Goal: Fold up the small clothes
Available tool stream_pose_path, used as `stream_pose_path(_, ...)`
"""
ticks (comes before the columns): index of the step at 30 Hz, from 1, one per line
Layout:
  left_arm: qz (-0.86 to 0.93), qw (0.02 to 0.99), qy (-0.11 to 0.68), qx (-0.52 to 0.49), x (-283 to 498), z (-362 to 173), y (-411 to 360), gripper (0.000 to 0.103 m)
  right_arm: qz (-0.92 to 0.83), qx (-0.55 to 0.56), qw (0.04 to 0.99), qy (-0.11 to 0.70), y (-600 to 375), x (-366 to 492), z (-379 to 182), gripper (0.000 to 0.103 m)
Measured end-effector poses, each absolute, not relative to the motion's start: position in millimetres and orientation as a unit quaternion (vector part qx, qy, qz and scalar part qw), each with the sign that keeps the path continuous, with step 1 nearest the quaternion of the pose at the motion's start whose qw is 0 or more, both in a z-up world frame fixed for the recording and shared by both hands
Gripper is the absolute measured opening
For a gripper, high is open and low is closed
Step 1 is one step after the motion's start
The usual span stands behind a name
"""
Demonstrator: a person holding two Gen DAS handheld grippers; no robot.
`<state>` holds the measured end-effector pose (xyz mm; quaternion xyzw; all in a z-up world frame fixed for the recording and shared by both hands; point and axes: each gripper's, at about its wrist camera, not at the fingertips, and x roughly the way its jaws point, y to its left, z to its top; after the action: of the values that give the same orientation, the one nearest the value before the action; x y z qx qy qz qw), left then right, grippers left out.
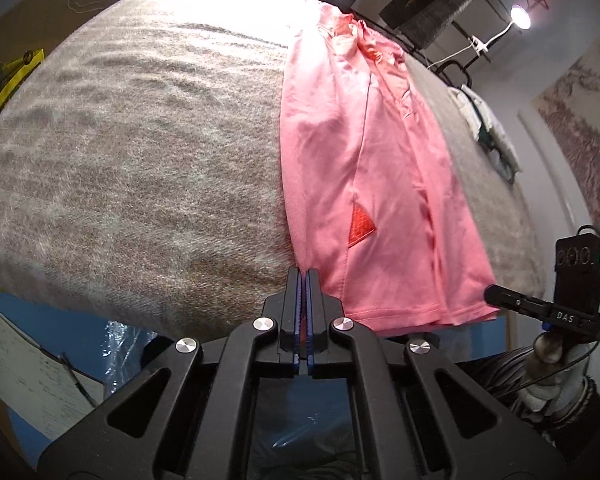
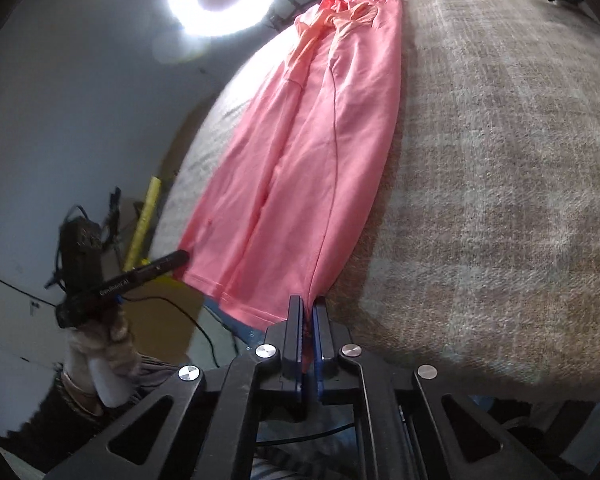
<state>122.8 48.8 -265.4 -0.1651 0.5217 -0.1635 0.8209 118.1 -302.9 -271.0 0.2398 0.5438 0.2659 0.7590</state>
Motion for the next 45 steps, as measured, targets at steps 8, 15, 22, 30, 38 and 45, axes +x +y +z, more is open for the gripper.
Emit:
stream_pose_path(8,-0.174,0.822,0.514,-0.175,129,-252,47,0.000,0.273,0.296,0.750,0.525,-313,131,-261,0.001)
stream_pose_path(15,-0.167,0.786,0.561,-0.197,123,-278,58,0.018,0.273,0.263,0.759,0.529,-306,131,-258,0.001)
stream_pose_path(22,-0.171,0.776,0.568,-0.215,113,-280,61,0.023,0.258,0.246,0.748,0.559,-309,126,-277,0.006)
stream_pose_path(30,-0.179,0.766,0.573,-0.229,111,-285,60,0.002,0.279,0.266,0.725,0.570,-314,125,-285,0.025)
stream_pose_path(38,-0.196,0.781,0.538,-0.247,122,-257,54,0.000,0.282,0.302,0.711,0.568,-317,127,-285,0.003)
stream_pose_path(45,-0.207,0.796,0.509,-0.253,155,-230,50,0.000,0.273,0.337,0.722,0.539,-335,155,-260,0.002)
